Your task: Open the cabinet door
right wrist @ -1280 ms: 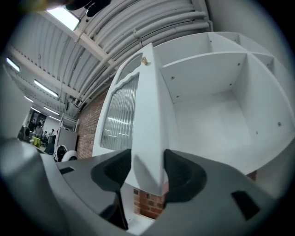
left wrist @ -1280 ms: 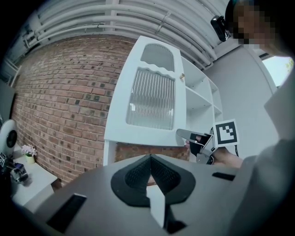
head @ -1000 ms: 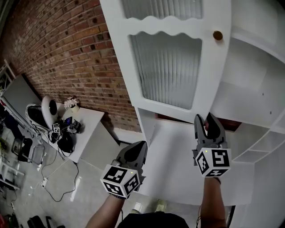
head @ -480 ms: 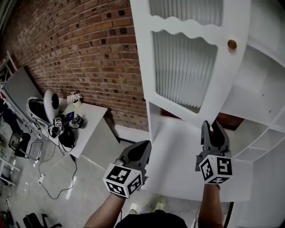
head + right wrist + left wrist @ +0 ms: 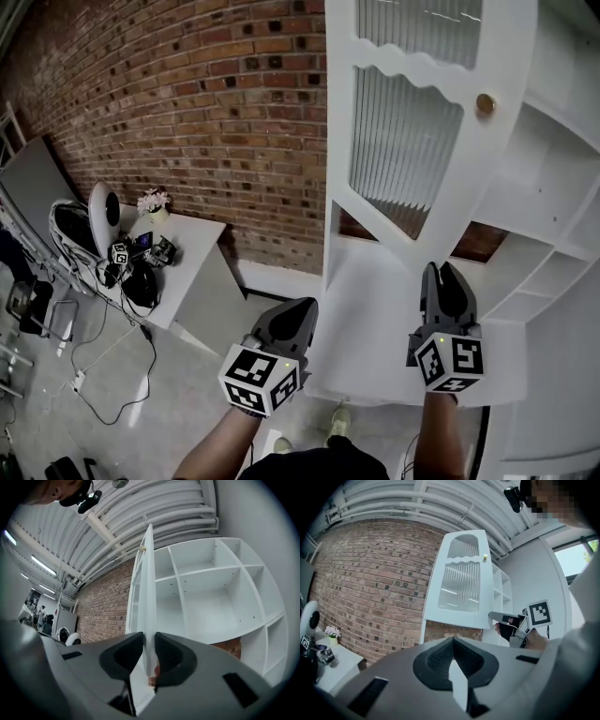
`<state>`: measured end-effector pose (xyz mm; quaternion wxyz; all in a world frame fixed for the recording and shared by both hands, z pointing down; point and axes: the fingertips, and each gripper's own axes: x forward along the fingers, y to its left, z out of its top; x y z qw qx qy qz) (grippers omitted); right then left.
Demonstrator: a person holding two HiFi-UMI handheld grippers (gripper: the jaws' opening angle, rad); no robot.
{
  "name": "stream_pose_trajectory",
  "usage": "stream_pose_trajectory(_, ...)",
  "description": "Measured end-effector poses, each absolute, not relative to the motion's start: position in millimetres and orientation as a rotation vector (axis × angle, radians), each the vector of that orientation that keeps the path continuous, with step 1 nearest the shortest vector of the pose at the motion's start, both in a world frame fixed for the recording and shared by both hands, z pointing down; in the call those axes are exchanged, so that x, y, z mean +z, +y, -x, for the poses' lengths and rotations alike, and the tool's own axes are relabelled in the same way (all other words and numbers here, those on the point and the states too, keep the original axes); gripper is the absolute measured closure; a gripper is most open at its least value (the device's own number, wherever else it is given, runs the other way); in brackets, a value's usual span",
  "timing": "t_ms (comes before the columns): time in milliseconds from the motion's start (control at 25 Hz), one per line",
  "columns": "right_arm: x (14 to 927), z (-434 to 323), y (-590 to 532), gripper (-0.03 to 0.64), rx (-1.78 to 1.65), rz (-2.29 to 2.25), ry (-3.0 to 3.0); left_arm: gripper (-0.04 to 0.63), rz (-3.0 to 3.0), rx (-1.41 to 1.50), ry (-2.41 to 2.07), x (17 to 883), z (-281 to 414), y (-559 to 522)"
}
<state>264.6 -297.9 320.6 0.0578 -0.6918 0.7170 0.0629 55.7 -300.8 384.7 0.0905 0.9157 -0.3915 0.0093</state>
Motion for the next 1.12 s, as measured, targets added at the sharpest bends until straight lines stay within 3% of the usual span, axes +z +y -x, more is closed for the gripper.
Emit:
stream_pose_trajectory(600, 321, -137, -265, 0.561, 0.266, 1.992, 2.305, 0.592, -2.732, -0.02, -1.204, 371, 23, -276)
stream_pose_trajectory(1120, 323, -38, -283, 0.534, 0.319, 1.814, 2.498, 0.592, -2.7, -0.056, -1.302, 368, 69, -272)
